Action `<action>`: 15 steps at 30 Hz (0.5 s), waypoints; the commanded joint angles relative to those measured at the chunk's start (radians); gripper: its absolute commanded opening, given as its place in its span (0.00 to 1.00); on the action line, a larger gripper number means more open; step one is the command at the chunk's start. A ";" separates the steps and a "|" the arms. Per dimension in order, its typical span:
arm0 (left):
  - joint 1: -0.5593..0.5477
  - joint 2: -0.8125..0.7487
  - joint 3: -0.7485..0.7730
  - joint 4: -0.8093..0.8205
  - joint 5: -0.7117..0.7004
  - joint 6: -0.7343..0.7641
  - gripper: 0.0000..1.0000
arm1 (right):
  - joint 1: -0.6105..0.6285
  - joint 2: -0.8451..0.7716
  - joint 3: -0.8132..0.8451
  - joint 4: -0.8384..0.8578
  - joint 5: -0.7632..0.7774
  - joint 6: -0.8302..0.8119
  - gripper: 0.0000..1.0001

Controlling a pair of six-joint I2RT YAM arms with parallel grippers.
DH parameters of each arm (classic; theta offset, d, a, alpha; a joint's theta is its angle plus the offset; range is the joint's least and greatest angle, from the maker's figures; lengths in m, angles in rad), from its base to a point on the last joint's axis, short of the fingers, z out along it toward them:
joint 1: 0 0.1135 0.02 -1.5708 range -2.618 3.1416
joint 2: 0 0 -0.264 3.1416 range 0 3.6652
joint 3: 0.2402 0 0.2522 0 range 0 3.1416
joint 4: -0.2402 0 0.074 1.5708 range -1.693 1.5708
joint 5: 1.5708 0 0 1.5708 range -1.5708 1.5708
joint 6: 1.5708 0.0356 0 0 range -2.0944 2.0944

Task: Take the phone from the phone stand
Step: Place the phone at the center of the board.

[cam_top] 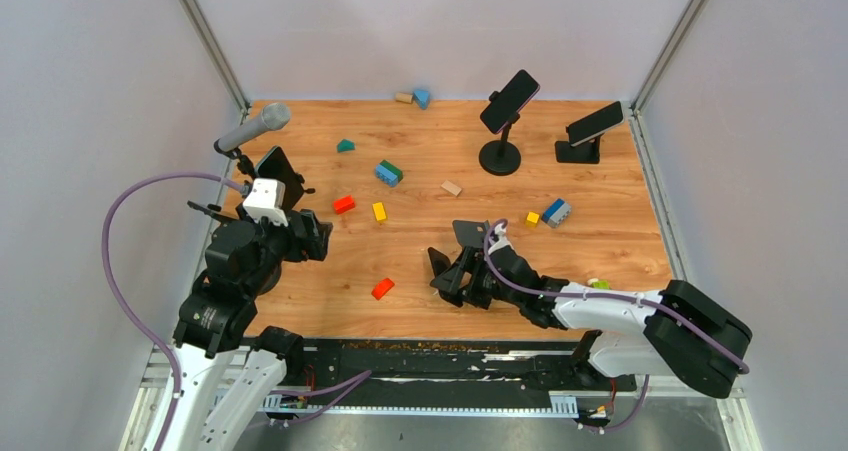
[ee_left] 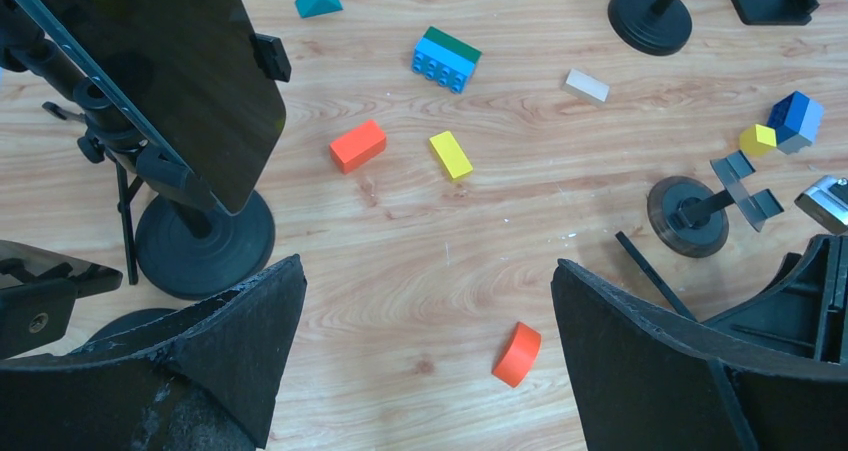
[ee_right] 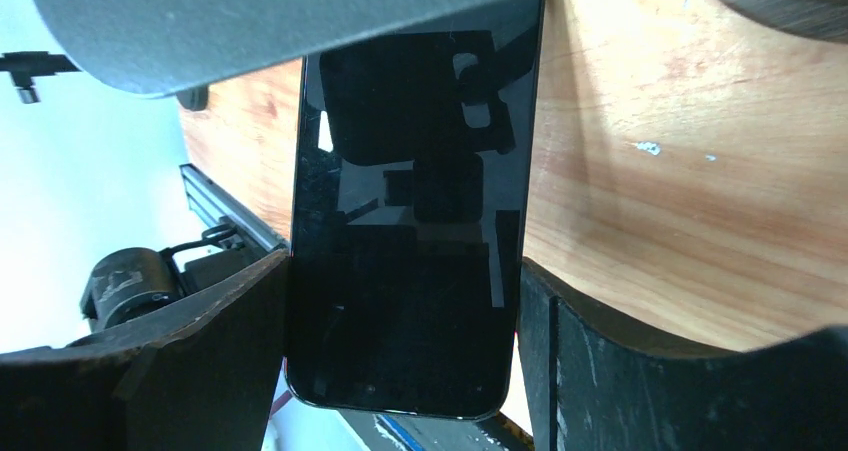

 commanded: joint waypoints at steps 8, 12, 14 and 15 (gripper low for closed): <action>-0.003 0.000 -0.002 0.032 0.000 0.014 1.00 | 0.036 0.042 0.183 -0.222 0.128 -0.167 0.00; -0.004 -0.001 -0.002 0.032 -0.001 0.015 1.00 | 0.063 0.085 0.252 -0.314 0.176 -0.218 0.00; -0.004 -0.002 -0.002 0.033 -0.003 0.014 1.00 | 0.077 0.107 0.292 -0.354 0.199 -0.239 0.00; -0.003 -0.003 -0.002 0.032 -0.004 0.014 1.00 | 0.085 0.118 0.309 -0.372 0.209 -0.249 0.00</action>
